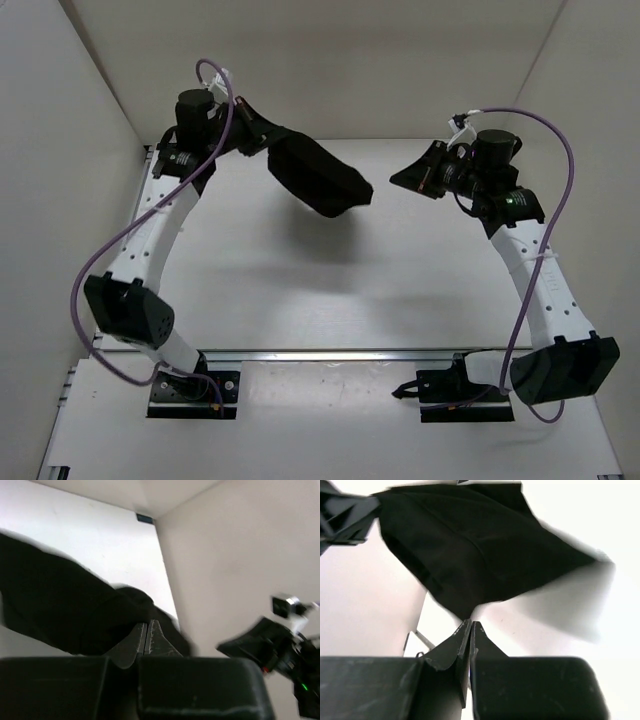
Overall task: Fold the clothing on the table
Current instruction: Flatten the skirt out
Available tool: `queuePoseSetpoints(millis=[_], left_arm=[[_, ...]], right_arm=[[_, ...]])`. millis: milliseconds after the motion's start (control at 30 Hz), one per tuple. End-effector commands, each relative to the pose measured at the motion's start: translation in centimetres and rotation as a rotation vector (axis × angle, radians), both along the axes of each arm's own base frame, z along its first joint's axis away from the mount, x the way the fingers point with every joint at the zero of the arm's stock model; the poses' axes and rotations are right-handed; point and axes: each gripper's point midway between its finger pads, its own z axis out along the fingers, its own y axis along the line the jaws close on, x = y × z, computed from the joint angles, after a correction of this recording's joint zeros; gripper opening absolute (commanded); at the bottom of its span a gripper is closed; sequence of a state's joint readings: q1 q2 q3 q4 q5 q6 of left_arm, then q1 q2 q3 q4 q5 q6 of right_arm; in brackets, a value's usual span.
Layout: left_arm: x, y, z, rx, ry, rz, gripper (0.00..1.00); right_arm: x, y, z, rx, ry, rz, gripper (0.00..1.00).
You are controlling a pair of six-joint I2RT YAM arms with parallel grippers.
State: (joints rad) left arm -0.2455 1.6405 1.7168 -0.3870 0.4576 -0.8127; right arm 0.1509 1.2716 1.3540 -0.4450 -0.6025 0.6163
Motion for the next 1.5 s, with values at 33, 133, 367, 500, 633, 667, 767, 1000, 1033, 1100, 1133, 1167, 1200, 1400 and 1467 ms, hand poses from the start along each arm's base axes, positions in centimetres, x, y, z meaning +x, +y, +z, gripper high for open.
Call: queuePoseSetpoints(millis=[33, 133, 367, 500, 633, 667, 767, 1000, 1033, 1100, 1133, 1167, 1200, 1400, 1467], left_arm=[[-5.3, -0.3, -0.1, -0.058, 0.076, -0.086, 0.00], [-6.9, -0.2, 1.1, -0.087, 0.049, -0.094, 0.00], [-7.4, -1.4, -1.9, -0.115, 0.122, -0.151, 0.00], [-8.0, -1.2, -2.6, -0.104, 0.133, -0.154, 0.00], [-9.0, -1.4, -3.5, -0.110, 0.148, -0.168, 0.00], [-9.1, -1.4, -3.9, -0.107, 0.155, -0.165, 0.00], [-9.1, -1.4, -4.3, -0.107, 0.160, -0.167, 0.00], [-9.3, -1.6, -4.5, -0.111, 0.165, -0.173, 0.00], [-9.3, -1.6, -4.5, -0.112, 0.164, -0.170, 0.00], [-9.4, -1.6, -4.7, -0.114, 0.167, -0.174, 0.00], [-9.3, -1.6, -4.7, -0.116, 0.162, -0.174, 0.00], [-9.3, -1.4, -4.8, -0.119, 0.170, -0.169, 0.00], [-9.5, -1.6, -4.6, -0.122, 0.163, -0.180, 0.00], [-9.4, -1.1, -4.6, -0.129, 0.161, -0.164, 0.00], [-9.6, -1.4, -4.9, -0.136, 0.167, -0.172, 0.00]], right_arm=[[-3.0, 0.4, 0.9, 0.004, 0.013, 0.040, 0.00], [-3.8, 0.4, 1.8, 0.031, 0.014, 0.042, 0.00], [-3.3, 4.1, -3.9, -0.024, 0.135, 0.175, 0.00], [-3.7, 7.1, -9.4, 0.018, 0.232, 0.250, 0.25], [-5.8, 10.3, -14.0, 0.218, 0.345, 0.293, 0.43], [-6.1, 10.6, -15.1, 0.226, 0.375, 0.294, 0.47], [-6.2, 11.5, -16.0, 0.314, 0.394, 0.322, 0.50], [-5.5, 11.3, -17.9, 0.399, 0.494, 0.238, 0.65], [-5.5, 11.4, -17.7, 0.430, 0.511, 0.252, 0.65], [-5.8, 11.6, -18.5, 0.465, 0.575, 0.251, 0.66], [-6.0, 12.0, -18.8, 0.483, 0.599, 0.256, 0.66], [-6.3, 12.0, -19.3, 0.498, 0.633, 0.246, 0.66], [-6.5, 12.3, -19.8, 0.501, 0.644, 0.243, 0.66], [-7.0, 12.2, -22.1, 0.521, 0.708, 0.195, 0.66], [-6.8, 12.4, -21.8, 0.553, 0.717, 0.191, 0.66]])
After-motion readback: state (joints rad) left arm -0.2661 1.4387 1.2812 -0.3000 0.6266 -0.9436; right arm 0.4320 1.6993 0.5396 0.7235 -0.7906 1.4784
